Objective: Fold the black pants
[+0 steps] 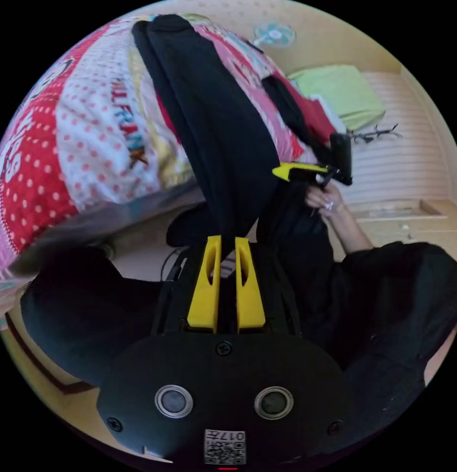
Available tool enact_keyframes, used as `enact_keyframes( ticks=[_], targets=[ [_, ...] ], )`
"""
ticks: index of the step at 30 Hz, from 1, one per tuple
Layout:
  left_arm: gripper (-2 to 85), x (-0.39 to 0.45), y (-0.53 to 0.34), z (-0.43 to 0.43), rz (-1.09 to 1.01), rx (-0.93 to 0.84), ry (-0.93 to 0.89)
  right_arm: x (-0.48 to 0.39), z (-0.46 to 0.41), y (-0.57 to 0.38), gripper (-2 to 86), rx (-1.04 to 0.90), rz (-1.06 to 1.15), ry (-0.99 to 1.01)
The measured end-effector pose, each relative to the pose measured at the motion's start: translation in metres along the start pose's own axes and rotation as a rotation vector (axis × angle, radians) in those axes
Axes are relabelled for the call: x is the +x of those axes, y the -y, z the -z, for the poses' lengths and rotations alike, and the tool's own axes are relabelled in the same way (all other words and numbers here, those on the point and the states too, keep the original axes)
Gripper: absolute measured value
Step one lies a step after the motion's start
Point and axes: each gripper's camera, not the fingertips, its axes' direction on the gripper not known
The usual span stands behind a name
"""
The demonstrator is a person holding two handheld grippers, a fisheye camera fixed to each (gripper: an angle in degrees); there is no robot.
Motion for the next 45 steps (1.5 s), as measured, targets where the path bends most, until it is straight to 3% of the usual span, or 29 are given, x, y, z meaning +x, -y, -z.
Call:
enact_keyframes(
  ticks=[3, 6, 10, 16, 21, 26, 30, 34, 37, 41, 45],
  targets=[
    [9.7, -0.006, 0.000, 0.016, 0.033, 0.164, -0.014, -0.016, 0.028, 0.036, 9.3, 0.044, 0.061, 0.090],
    [10.8, -0.017, 0.008, 0.038, -0.020, 0.381, -0.155, -0.053, 0.047, 0.111, 12.1, 0.134, 0.184, -0.006],
    [10.0, -0.042, 0.038, 0.035, 0.063, 0.352, -0.190, -0.090, 0.022, 0.237, 13.5, 0.177, 0.294, -0.228],
    [6.4, -0.039, 0.041, 0.019, 0.050, 0.385, -0.150, -0.077, -0.059, 0.341, 13.4, 0.052, 0.041, -0.531],
    [0.4, -0.044, 0.031, 0.017, 0.051, 0.351, -0.206, -0.098, -0.068, 0.320, 6.1, 0.181, 0.011, -0.551],
    [-0.7, -0.026, 0.026, 0.015, -0.054, 0.242, -0.213, -0.140, -0.051, 0.279, 3.5, 0.284, 0.150, -0.384],
    [-0.3, -0.036, 0.029, -0.001, 0.066, 0.208, -0.127, -0.126, -0.065, 0.272, 4.5, 0.202, 0.140, -0.471],
    [3.4, -0.051, 0.012, 0.022, 0.087, 0.364, -0.222, -0.088, -0.020, 0.227, 8.5, 0.292, 0.087, -0.197],
    [8.6, -0.056, 0.015, 0.028, 0.075, 0.415, -0.229, -0.057, 0.003, 0.186, 9.7, 0.359, -0.005, -0.194],
    [9.2, -0.047, 0.042, 0.006, 0.050, 0.326, -0.208, -0.025, 0.002, 0.148, 11.7, 0.389, -0.121, -0.155],
    [6.3, -0.020, 0.049, -0.006, 0.015, 0.279, -0.029, -0.040, 0.013, 0.164, 12.1, 0.450, -0.080, -0.220]
  ],
)
